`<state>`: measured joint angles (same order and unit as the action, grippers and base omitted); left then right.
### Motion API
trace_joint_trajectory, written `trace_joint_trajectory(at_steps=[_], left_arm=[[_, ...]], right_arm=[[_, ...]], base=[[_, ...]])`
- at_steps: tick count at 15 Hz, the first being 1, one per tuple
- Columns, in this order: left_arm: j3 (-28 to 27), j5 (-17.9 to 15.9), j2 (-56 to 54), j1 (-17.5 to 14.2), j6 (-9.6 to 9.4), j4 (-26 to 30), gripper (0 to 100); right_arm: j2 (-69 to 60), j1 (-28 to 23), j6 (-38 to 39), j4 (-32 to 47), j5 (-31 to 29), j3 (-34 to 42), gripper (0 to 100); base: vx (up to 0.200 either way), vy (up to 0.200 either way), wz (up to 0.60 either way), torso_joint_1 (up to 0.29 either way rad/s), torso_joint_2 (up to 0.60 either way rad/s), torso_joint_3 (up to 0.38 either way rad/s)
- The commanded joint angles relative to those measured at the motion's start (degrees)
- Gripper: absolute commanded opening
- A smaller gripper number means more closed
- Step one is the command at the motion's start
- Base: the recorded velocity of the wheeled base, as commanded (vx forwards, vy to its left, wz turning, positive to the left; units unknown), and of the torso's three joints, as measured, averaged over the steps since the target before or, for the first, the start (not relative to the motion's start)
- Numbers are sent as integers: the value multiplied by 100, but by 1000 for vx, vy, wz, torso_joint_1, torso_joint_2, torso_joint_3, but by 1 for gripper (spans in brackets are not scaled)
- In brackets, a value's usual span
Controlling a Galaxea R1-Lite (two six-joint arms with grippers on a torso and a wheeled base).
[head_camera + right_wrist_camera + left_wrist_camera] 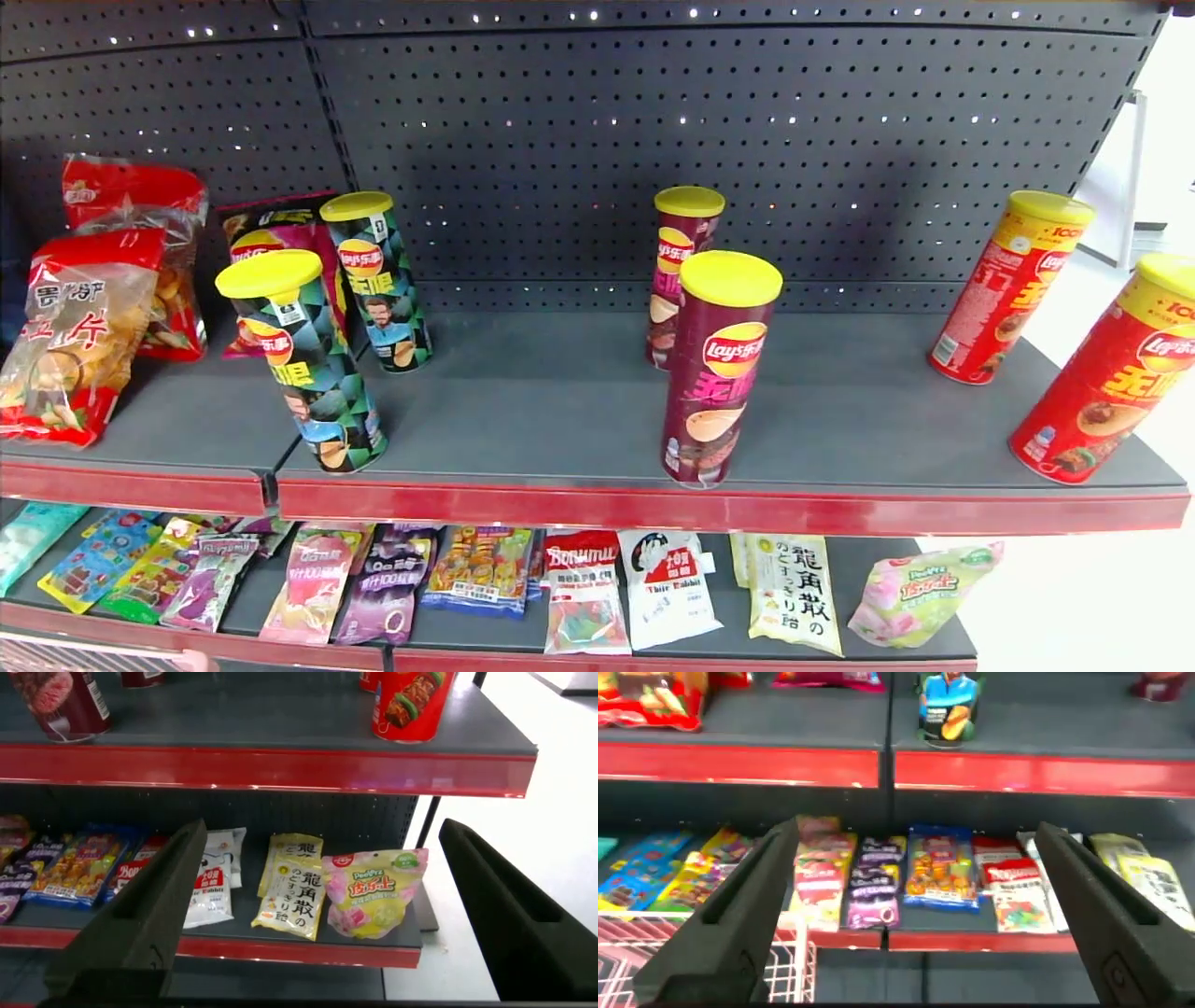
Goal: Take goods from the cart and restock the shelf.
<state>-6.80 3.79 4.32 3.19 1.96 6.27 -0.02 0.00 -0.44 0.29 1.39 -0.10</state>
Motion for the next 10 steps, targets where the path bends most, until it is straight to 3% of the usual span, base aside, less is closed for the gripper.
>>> trace_joint_trajectory(at_steps=[1,3,5,7,9,10], left_arm=[[-5,219,17,-12,6,147,100],[74,614,17,-188,6,261,100],[118,623,157,-759,129,261,100],[223,306,105,-785,234,94,100],[680,-72,105,-794,190,-1031,100],[680,-256,105,-794,190,-996,100]], right_arm=[[2,0,0,-3,2,1,100],[2,0,0,-3,2,1,100],[2,0,0,-3,2,1,100],[2,0,0,-3,2,1,100],[2,0,0,-3,2,1,100],[2,0,9,-3,2,1,100]], base=[[0,0,0,0,0,0],[0,0,0,0,0,0],[0,0,0,0,0,0],[0,0,0,0,0,0],[0,0,0,0,0,0],[0,0,0,0,0,0]])
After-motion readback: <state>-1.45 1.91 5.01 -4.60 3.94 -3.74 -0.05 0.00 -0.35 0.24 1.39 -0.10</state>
